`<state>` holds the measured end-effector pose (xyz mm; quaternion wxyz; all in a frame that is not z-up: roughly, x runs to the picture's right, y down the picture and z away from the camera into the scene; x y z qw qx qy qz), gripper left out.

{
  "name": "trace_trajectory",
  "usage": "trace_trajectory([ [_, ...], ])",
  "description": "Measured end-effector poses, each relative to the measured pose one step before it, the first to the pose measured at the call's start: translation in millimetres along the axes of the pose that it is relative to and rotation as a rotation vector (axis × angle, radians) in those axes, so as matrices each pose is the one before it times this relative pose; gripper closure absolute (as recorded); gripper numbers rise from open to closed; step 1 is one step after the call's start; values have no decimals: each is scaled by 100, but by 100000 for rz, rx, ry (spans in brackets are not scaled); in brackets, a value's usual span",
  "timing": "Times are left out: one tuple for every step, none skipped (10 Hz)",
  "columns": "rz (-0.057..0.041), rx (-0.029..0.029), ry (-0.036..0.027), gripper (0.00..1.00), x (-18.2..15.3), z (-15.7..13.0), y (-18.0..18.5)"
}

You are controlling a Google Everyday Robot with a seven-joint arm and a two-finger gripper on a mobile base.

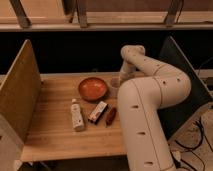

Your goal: Pick up the ceramic cup

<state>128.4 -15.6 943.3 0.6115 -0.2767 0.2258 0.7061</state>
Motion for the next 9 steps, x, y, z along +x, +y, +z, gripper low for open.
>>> trace_trajectory([
  [-282,-952,-1456,94,-374,-419,179],
  [-311,-1651,-2498,99,-485,-829,338],
  [-257,-1335,-1968,100,-323,-609,248],
  [-474,-2315,-3549,100,-412,-1418,365],
  [-807,-2523,-5221,100,-450,-2246,294],
  [-1088,-1841,-5379,100,-419,-2356,194],
  [-1340,-1279,-5034,100,-340,-2242,165],
  [-1658,-1293,-5953,100,-268,-2857,147],
  [-1349,-1155,-4846,100,-193,-2489,225],
])
